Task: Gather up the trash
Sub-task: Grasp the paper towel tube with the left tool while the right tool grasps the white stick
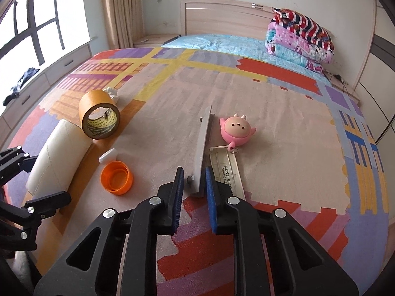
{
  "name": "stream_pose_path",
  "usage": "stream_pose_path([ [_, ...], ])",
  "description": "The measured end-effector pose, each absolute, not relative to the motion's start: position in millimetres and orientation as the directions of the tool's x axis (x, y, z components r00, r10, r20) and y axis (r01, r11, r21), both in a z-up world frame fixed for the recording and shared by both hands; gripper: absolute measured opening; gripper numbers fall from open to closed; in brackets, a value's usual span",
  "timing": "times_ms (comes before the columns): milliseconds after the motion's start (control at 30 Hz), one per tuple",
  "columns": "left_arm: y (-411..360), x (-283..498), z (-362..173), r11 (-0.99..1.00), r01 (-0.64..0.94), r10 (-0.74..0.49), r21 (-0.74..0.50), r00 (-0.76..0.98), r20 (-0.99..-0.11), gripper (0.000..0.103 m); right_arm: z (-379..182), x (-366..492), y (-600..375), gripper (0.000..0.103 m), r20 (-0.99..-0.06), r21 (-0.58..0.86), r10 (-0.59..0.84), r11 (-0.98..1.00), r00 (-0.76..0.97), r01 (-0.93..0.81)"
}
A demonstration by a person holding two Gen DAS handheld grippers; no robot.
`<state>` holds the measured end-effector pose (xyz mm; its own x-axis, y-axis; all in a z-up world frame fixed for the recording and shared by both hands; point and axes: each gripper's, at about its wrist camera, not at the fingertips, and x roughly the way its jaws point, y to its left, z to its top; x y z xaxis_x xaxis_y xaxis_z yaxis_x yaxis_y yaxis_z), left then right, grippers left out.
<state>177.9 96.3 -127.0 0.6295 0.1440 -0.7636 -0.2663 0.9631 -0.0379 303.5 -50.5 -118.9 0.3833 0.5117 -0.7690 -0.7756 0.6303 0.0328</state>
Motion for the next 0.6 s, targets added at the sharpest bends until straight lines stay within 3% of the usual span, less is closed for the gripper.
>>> stream_pose_path([
  [100, 102, 175, -127, 0.960, -0.275, 0.142, -0.051, 0.635, -0.760, 0.041, -118, 303, -52, 0.014, -0.763, 0.046, 0.523, 0.630, 0.380, -0.775],
  [600, 97, 146, -107, 0.955, -0.293, 0.173, -0.050, 0.686, -0.707, 0.030, -89, 276, -79, 0.013, -0.703, 0.073, 0.586, 0.623, 0.403, -0.779],
])
